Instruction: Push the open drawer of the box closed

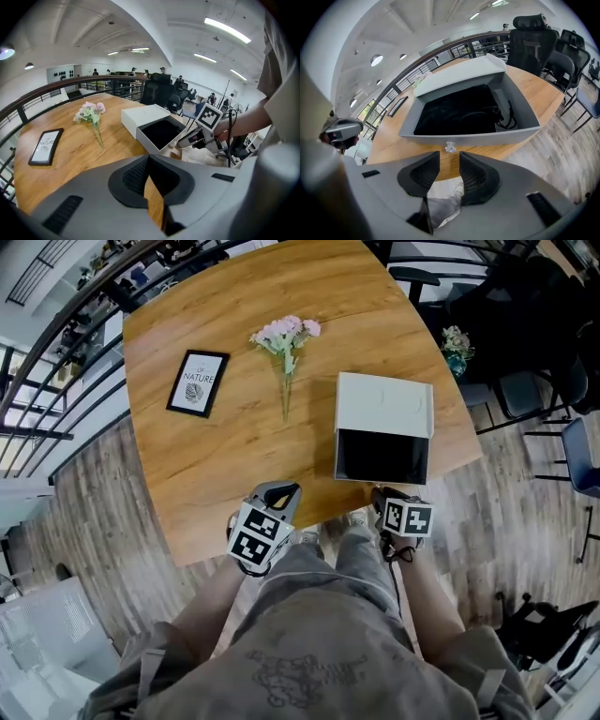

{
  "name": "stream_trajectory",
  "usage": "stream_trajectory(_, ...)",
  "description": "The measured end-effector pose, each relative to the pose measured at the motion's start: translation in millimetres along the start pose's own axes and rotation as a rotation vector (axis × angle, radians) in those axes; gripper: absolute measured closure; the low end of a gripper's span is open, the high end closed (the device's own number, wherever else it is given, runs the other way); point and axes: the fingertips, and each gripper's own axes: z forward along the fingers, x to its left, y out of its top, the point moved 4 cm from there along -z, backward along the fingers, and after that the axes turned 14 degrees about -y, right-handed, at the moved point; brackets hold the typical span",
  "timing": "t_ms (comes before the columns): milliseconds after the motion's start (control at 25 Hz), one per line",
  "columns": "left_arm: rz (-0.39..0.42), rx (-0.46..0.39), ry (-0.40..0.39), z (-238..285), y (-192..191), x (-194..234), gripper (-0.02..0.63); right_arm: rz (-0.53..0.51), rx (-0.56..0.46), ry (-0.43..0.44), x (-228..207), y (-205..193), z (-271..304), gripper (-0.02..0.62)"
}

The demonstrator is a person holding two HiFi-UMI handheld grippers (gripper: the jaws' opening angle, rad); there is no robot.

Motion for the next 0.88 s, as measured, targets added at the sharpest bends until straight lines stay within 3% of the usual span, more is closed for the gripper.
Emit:
stream_trajectory(400, -0.098, 0.010, 0.091, 10.4, 3.2, -8.7, 0.591, -0.038, 0.087, 0.099, -3.8, 12.0, 8.7, 0.491)
stream_trajectory(880, -0.195, -0.026, 0.196, 9.1, 13.2, -14.1, 0.591, -0.110, 0.069, 0.162, -7.2, 49.4, 17.7, 0.509)
